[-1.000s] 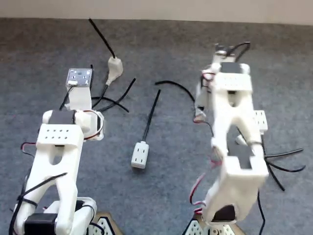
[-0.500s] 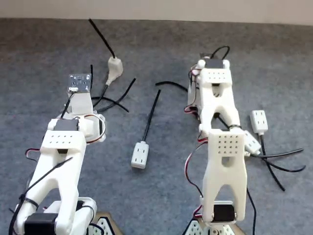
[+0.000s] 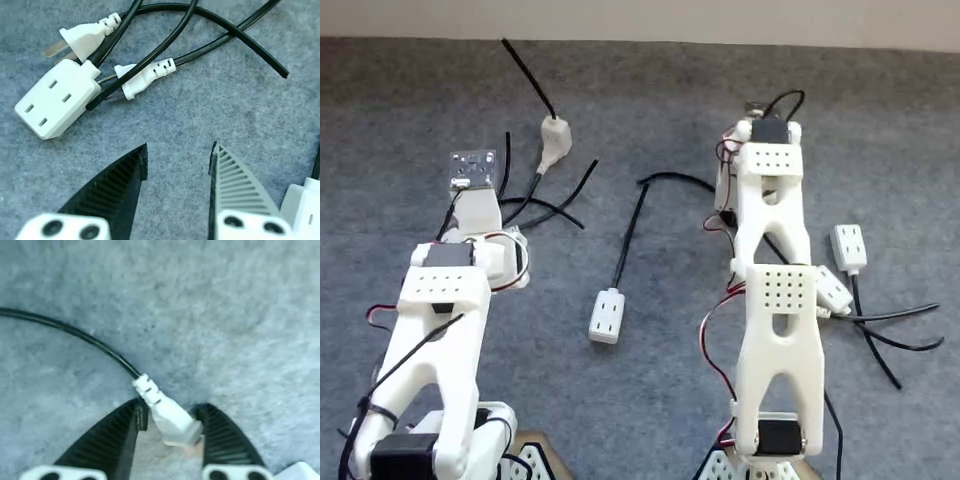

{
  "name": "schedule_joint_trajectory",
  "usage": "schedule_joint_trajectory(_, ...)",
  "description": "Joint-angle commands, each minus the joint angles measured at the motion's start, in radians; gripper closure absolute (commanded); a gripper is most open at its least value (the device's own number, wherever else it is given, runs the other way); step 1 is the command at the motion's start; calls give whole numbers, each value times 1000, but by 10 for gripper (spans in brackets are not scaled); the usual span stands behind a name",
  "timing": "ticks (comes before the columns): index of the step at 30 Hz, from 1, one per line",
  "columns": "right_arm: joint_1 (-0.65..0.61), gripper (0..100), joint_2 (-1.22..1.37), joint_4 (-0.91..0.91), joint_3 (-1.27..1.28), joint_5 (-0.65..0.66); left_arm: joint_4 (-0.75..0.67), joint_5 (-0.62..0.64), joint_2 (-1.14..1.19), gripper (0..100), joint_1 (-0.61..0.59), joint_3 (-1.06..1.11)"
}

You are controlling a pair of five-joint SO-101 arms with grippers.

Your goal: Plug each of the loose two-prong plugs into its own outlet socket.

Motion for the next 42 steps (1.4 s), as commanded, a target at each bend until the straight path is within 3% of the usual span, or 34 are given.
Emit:
schedule_joint_trajectory(1, -50, 964, 18, 28, -35, 12, -17, 5, -21, 790, -15, -2)
schedule_joint_trajectory(13, -76, 992, -15, 33, -41, 14, -17, 2, -18, 790, -15, -2)
schedule_joint_trajectory(22, -124, 992, -414, 33, -25, 14, -17, 2, -18, 790, -13, -2)
schedule_joint_trajectory(28, -154, 992, -740, 31, 199, 25, -17, 2, -21, 790, -13, -2)
schedule_joint_trajectory(36, -259, 992, -1145, 28, 607, 176, -17, 2, -24, 790, -4, -2)
schedule_joint_trajectory(42, -294, 992, -1302, -73, 719, 176, -26, -2, -25, 790, 117, -15)
